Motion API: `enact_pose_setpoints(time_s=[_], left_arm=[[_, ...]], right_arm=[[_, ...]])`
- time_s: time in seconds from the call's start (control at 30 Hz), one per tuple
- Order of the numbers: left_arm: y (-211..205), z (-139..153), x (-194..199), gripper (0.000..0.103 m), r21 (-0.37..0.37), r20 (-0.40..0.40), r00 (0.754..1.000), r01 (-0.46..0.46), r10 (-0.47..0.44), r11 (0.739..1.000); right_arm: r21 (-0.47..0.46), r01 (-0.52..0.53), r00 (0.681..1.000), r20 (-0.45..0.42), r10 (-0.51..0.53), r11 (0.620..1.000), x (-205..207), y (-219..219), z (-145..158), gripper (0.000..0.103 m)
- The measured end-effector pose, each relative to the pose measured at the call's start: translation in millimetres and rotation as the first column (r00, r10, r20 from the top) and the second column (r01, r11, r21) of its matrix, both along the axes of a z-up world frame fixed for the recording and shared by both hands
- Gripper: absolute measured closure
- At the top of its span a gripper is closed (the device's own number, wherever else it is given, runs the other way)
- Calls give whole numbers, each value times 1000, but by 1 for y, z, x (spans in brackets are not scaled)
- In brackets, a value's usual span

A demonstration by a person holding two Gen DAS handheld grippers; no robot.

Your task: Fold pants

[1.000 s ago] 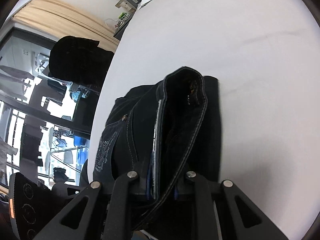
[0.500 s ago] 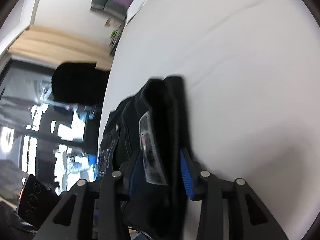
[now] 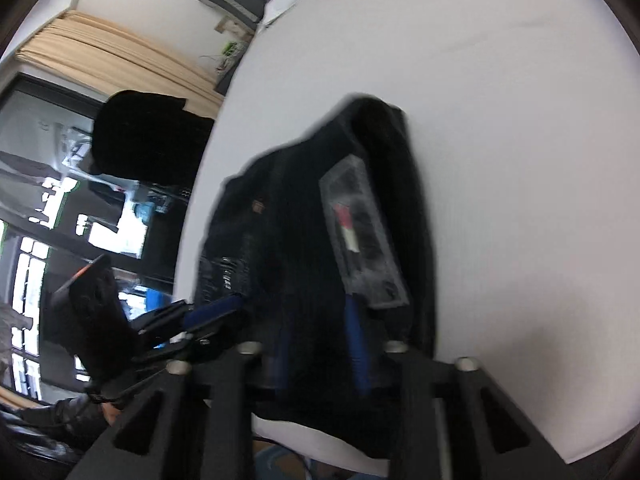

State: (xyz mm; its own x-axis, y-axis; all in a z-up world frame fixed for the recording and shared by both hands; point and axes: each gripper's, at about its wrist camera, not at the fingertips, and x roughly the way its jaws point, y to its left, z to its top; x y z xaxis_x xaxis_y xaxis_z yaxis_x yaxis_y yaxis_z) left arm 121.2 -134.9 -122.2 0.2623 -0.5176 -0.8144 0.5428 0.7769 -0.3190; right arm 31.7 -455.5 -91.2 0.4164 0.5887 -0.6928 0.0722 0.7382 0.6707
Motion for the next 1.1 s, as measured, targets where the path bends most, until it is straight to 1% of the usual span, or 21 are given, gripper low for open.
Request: enact_pose_setpoints(time_s=[0.07, 0.1, 0.17, 0.27, 0.33, 0.4, 0.43, 0.47, 0.53, 0.6, 0.67, 0.73, 0.83, 0.87, 0.9, 0.93, 0.97, 1.03, 1.1], left_arm=[[-1, 0, 1, 86, 18, 7, 1000, 0, 0, 1000], [-2, 1, 1, 86, 26, 8, 1000, -1, 1, 1000], [-2, 12, -6, 86, 35, 12, 1000, -6, 5, 999], [-3, 12, -7, 86, 45, 16, 1000, -9, 9, 999], [0, 17, -11, 86, 49, 19, 1000, -11, 10, 999], [6, 23, -15, 86, 57, 24, 1000, -14, 13, 998], [7, 24, -15, 86, 59, 25, 1000, -16, 15, 998], [6, 24, -15, 86, 64, 27, 999, -19, 17, 998], [5, 25, -16, 86, 75, 35, 999, -22, 19, 997], [5, 28, -18, 86, 93, 46, 999, -26, 22, 995], [8, 34, -21, 86, 114, 57, 998, -39, 32, 993], [14, 42, -22, 86, 125, 68, 996, -61, 53, 990], [30, 56, -19, 84, 117, 95, 990, -119, 108, 986], [37, 59, -17, 74, 112, 98, 987, -137, 126, 984], [43, 61, -14, 49, 106, 97, 985, -155, 145, 982], [50, 61, -10, 36, 97, 93, 981, -177, 168, 979], [58, 60, -5, 28, 85, 90, 977, -203, 195, 976], [71, 57, 3, 28, 66, 64, 971, -236, 232, 970], [83, 49, 13, 28, 26, 3, 966, -258, 258, 966]], right_arm=[[18, 23, 1000, 8, -24, 1000, -9, -5, 1, 88], [15, 30, 999, 16, -30, 999, -14, -6, 2, 88], [2, 38, 999, 30, -38, 999, -24, -6, 6, 88], [-1, 53, 998, 35, -53, 999, -36, -5, 12, 88], [1, 66, 997, 42, -66, 998, -47, -12, 16, 88], [-28, 76, 996, 42, -75, 997, -58, -15, 19, 86], [-47, 86, 995, 46, -84, 995, -62, -16, 23, 82], [-55, 98, 994, 50, -95, 994, -64, -18, 26, 73], [-54, 126, 990, 69, -122, 991, -70, -27, 32, 65], [-44, 160, 983, 100, -155, 986, -68, -36, 41, 60], [-44, 181, 977, 122, -175, 982, -59, -43, 50, 47], [-56, 174, 978, 128, -166, 983, -49, -42, 54, 39], [-54, 132, 984, 127, -124, 990, -29, -39, 52, 29], [-57, 124, 986, 116, -117, 991, -21, -38, 48, 29], [-53, 116, 988, 105, -110, 992, -14, -37, 45, 29], [-44, 106, 990, 95, -101, 993, -8, -37, 41, 29], [-36, 100, 992, 83, -97, 994, -1, -37, 35, 29], [-30, 92, 994, 58, -90, 995, 8, -36, 26, 29], [-7, 79, 996, 33, -78, 997, 17, -37, 14, 29]])
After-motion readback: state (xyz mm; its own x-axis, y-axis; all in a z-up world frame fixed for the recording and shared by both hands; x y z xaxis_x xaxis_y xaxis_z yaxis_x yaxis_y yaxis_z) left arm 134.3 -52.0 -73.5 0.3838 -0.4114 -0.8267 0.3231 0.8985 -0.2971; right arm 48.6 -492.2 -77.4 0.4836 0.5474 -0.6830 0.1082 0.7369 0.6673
